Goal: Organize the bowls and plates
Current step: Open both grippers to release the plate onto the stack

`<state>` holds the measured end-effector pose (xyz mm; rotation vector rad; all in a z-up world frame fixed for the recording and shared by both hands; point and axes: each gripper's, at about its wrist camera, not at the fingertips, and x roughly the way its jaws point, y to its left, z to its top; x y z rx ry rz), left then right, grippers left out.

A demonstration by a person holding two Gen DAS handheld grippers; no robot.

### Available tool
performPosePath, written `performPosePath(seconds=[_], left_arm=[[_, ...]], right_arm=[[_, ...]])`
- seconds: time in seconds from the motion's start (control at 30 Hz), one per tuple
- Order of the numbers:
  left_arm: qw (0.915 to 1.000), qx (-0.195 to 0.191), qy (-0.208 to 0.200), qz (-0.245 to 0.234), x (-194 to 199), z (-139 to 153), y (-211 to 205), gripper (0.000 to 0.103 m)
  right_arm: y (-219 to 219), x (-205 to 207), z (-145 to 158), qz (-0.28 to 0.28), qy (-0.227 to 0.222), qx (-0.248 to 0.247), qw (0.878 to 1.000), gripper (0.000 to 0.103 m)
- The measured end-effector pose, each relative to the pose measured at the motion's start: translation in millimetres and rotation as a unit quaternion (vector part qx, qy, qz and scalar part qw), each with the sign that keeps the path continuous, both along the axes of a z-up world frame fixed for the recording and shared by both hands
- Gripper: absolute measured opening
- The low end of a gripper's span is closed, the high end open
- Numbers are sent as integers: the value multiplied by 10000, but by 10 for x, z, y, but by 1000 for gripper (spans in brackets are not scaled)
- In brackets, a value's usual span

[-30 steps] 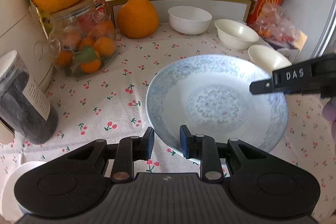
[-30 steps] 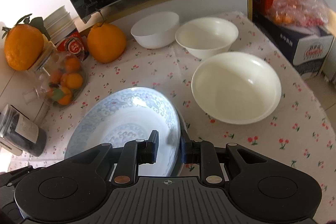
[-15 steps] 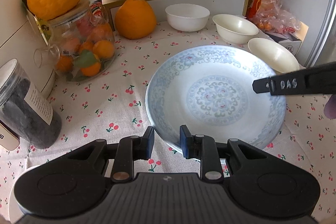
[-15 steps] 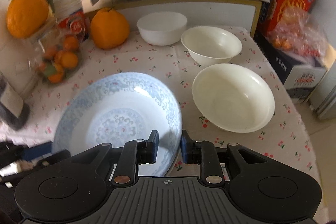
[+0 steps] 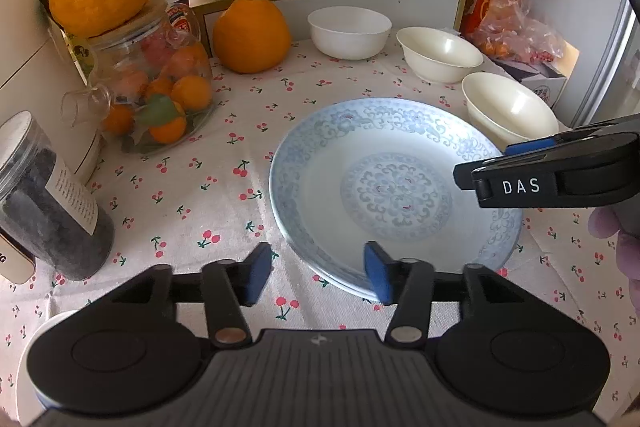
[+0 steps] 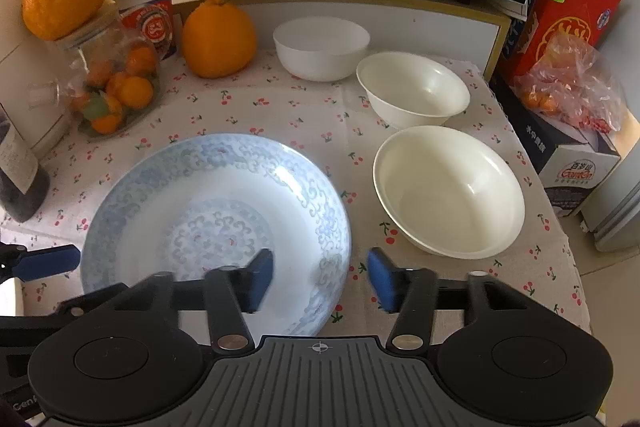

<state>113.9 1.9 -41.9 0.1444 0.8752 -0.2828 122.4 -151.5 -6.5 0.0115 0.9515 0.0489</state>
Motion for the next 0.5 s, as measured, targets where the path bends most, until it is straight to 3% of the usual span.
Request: performPosePath(seconds=[0.17,0.3,0.5], left_arm=[[10000,-63,71,-5,-28,44,32,70],[9999,-109,124,8,-67,90,78,87],[9997,-54,202,99,-149,149,194,96]], right_arm=[[-10,-25,43,19,-21,117,9999,73],[-33,-41,72,1,1,265,9996,80],[-68,-84,126,-94,9,517,9986,89]])
